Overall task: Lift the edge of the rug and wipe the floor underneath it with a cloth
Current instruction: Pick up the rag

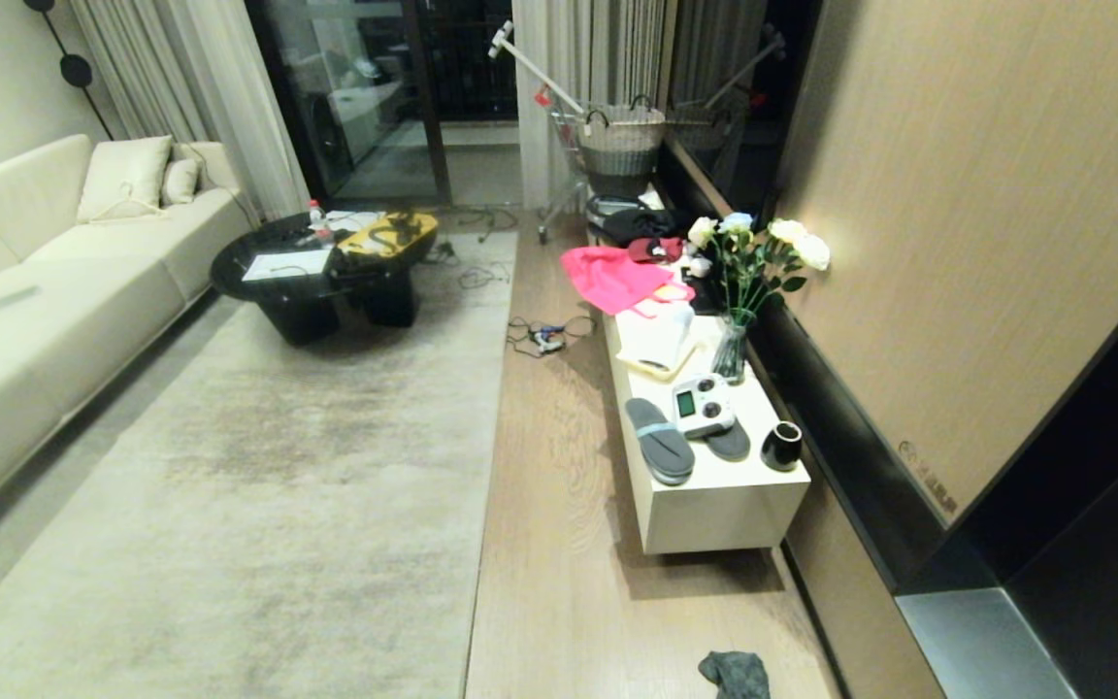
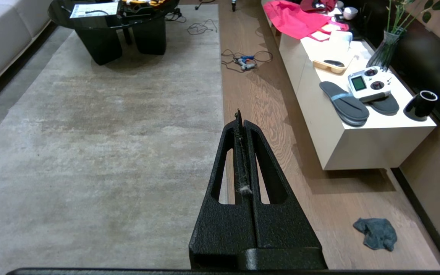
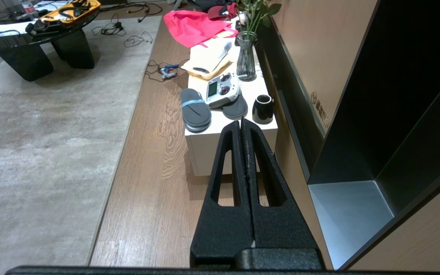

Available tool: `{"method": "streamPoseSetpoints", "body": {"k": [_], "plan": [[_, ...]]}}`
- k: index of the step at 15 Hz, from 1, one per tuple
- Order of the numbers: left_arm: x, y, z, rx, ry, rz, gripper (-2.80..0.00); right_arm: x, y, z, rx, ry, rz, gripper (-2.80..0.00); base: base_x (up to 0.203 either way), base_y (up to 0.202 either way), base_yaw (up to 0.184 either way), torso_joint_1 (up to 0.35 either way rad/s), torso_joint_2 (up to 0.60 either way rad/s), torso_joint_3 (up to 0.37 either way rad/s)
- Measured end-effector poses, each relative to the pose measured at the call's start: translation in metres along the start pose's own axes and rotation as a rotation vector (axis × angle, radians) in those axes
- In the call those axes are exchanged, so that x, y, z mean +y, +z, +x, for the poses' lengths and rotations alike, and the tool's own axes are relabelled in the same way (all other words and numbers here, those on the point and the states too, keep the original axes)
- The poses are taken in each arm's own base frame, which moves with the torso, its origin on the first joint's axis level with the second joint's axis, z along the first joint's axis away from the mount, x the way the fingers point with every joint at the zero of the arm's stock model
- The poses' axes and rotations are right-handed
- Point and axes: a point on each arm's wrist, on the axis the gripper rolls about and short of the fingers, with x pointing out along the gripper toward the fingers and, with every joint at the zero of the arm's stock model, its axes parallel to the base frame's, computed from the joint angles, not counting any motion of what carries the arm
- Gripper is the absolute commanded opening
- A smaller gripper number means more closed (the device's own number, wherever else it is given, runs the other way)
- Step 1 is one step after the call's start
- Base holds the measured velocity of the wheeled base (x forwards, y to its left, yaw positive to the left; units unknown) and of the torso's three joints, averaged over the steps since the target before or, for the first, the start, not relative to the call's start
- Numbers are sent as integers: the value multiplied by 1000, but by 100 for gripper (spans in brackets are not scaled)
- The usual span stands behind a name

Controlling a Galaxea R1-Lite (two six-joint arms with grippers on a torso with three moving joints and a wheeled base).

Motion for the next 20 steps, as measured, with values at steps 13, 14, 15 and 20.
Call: {"method": "streamPoseSetpoints", "body": {"k": [13,14,15,20], "plan": [[0,0,0,0,0,0,-280,0,0,0,0,0,0,-280,0,0,0,0,0,0],[0,0,0,0,-1,0,-280,0,0,0,0,0,0,-280,0,0,0,0,0,0],[0,0,0,0,0,0,-280,0,0,0,0,0,0,-280,0,0,0,0,0,0],[0,0,0,0,-1,0,-280,0,0,0,0,1,3,-280,0,0,0,0,0,0]]}}
